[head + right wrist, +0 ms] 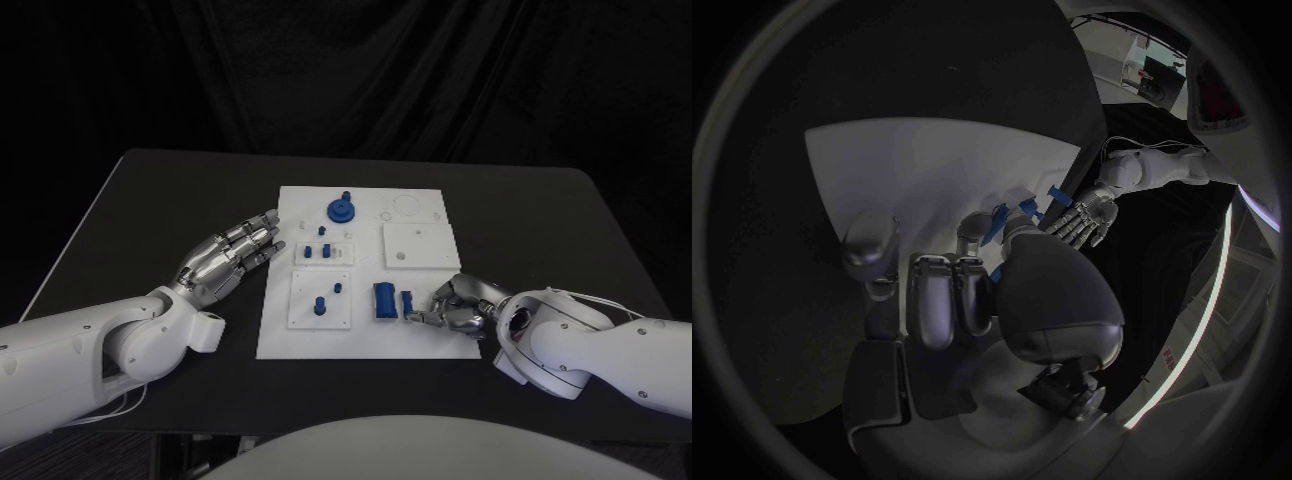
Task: Assemble the parts on the task board
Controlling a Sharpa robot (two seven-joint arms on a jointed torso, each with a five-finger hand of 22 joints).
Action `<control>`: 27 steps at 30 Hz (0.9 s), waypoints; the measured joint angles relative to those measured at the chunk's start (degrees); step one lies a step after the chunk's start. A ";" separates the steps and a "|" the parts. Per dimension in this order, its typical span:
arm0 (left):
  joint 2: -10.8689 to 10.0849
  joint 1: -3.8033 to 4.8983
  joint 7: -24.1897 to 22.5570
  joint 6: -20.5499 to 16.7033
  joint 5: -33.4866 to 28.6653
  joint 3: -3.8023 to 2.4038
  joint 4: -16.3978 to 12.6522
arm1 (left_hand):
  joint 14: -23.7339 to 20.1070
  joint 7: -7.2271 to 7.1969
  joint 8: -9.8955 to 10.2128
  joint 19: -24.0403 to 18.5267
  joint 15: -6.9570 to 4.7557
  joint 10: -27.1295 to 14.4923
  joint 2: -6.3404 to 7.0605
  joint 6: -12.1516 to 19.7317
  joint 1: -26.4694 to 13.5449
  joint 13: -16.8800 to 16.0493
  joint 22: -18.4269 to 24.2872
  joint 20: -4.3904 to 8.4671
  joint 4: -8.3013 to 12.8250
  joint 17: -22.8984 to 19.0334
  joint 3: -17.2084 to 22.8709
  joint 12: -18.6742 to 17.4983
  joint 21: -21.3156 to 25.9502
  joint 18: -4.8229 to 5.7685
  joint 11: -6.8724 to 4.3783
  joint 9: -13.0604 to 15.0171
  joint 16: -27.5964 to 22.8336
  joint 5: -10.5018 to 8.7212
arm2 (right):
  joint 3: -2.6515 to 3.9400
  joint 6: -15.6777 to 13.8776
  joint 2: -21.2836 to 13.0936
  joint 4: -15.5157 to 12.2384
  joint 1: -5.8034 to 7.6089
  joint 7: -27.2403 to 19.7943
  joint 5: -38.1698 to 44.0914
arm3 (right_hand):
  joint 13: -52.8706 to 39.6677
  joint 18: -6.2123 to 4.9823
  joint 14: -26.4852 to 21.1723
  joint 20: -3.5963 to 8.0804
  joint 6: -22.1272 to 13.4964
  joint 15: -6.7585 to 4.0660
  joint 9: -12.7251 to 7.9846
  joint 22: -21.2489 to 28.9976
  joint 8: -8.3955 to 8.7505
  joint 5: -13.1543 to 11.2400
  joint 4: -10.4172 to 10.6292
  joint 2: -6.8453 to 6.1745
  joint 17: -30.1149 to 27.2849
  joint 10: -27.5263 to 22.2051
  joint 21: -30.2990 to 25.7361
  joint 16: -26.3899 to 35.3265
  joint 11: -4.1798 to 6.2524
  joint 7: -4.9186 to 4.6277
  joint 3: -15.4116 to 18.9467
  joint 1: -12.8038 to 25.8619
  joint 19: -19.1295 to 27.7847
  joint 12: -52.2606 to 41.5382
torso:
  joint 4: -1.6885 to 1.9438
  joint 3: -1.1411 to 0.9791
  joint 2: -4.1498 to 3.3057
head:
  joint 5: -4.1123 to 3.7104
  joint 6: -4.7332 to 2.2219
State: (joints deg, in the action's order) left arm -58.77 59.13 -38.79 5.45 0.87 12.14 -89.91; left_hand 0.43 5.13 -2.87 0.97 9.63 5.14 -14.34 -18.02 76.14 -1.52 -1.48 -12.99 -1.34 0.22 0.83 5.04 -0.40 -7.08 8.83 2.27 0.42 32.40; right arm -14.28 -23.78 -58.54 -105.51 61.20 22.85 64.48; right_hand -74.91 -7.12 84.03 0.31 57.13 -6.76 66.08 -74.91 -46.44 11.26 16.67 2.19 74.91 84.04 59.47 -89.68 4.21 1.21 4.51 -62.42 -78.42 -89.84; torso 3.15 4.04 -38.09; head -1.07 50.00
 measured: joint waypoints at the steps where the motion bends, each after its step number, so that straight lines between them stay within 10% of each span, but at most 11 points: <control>1: 0.04 0.00 0.00 0.04 -0.03 0.00 0.07 | 0.00 0.00 0.00 -0.12 0.00 0.00 0.03 0.00 0.03 0.01 0.00 -0.13 0.00 0.00 0.00 0.00 0.00 -0.01 0.01 0.00 0.00 0.00 | 0.00 0.00 0.04 0.04 0.00 0.01 -0.01 | 0.00 0.00 0.00 0.00 0.00 0.00 0.00 0.00 0.00 -0.01 0.00 0.12 0.00 0.00 0.00 0.00 0.00 0.00 0.00 0.01 0.00 0.00 | 0.01 0.00 0.00 | 0.00 0.00; 15: 0.51 0.00 -0.04 0.68 -0.21 0.00 0.65 | 0.21 0.00 0.00 0.01 0.21 0.00 0.29 0.00 0.30 0.05 0.01 -0.43 0.16 0.00 0.15 0.00 0.00 -0.01 0.00 0.00 0.00 0.00 | -0.06 0.68 0.68 0.68 -0.09 0.00 -0.46 | 0.00 -0.01 0.05 0.00 0.00 -0.36 0.14 0.00 0.00 2.06 -0.58 3.29 0.00 -0.08 0.00 0.00 0.32 0.00 -0.04 -0.79 0.00 0.00 | 0.01 -0.01 0.03 | 0.23 0.00; 27: 1.16 0.00 -0.05 1.18 -0.25 0.00 1.28 | 0.00 0.21 0.00 0.00 0.41 0.00 0.29 0.21 0.30 0.05 0.01 -0.43 0.16 0.00 0.15 0.00 0.00 -0.01 0.00 0.01 0.00 0.00 | 0.17 1.00 1.23 1.26 -0.02 0.27 -0.60 | 0.00 -0.01 0.05 0.20 0.00 -0.36 0.30 0.00 -0.55 1.25 -3.06 1.71 0.00 0.00 -0.29 0.00 0.40 0.00 -0.30 -6.24 0.20 0.00 | -0.03 -0.01 0.07 | 0.26 0.00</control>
State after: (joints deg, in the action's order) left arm -57.61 59.13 -38.84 6.63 0.61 12.14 -88.63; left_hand 0.43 5.33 -2.87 0.97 10.04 5.14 -14.05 -17.81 76.44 -1.47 -1.47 -13.42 -1.19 0.22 0.98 5.04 -0.40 -7.09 8.84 2.28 0.42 32.40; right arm -14.11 -22.78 -57.31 -104.26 61.18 23.13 63.88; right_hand -74.91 -7.13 84.08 0.51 57.12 -7.12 66.38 -74.91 -46.99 12.51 13.62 3.90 74.90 84.03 59.18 -89.68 4.61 1.21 4.20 -68.66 -78.22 -89.85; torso 3.12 4.04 -38.02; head -0.81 50.00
